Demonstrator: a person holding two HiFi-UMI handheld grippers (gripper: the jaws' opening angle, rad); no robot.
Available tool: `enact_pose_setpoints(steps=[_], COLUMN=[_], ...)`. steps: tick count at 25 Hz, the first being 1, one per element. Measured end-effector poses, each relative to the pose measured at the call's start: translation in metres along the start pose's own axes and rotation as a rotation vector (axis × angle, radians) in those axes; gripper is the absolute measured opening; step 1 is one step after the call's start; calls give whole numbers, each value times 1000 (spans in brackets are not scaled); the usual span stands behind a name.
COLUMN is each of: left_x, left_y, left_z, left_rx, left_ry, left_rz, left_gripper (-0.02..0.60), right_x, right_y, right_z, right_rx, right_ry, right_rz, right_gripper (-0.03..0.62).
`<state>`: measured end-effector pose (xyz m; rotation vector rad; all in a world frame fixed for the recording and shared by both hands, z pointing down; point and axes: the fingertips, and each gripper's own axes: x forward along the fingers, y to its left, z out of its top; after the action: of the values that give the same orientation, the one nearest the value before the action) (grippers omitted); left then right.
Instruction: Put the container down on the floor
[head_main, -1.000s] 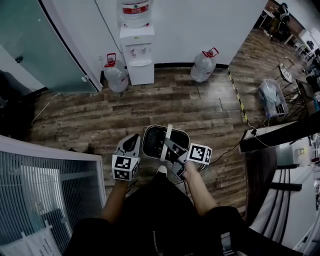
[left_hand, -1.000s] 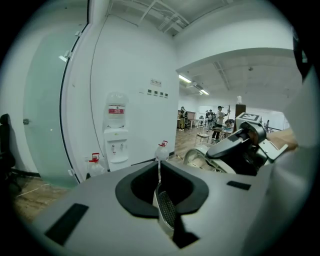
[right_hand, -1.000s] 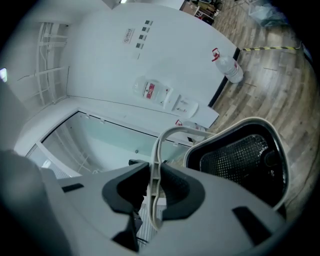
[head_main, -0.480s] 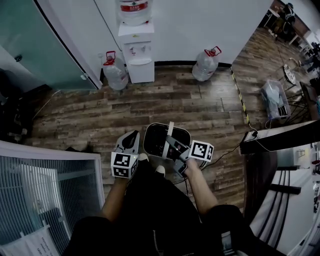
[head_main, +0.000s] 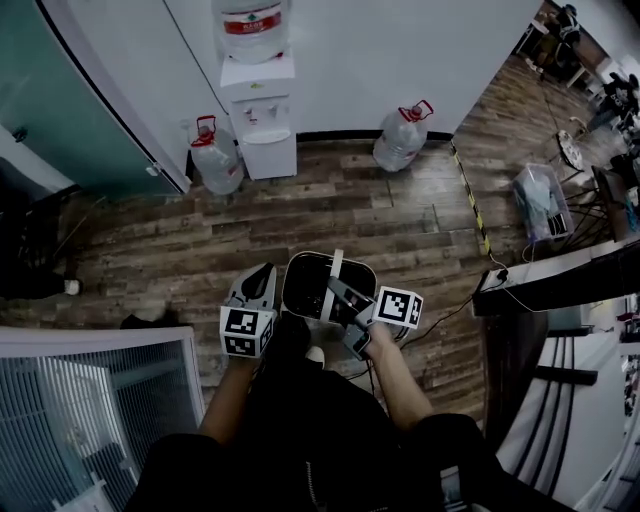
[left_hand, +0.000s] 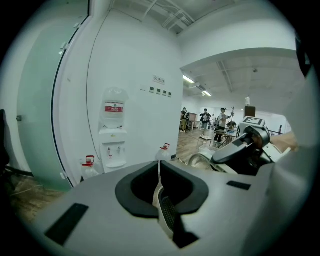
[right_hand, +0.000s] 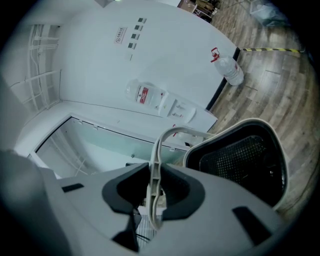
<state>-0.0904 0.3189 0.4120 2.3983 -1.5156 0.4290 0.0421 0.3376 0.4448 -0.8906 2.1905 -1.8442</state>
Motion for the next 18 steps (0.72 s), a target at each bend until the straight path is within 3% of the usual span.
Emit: enact_pose_setpoints(steps=[18], left_x=[120], left_y=[86], left_z=[48], left_rx=[-1], left_ry=[13], left_rz=[-114], left_gripper=[25], right_x=[85], right_y=[-4], right_z=[113], right_rx=[25], right_ry=[-104], right_rz=[-63], right_gripper=[83])
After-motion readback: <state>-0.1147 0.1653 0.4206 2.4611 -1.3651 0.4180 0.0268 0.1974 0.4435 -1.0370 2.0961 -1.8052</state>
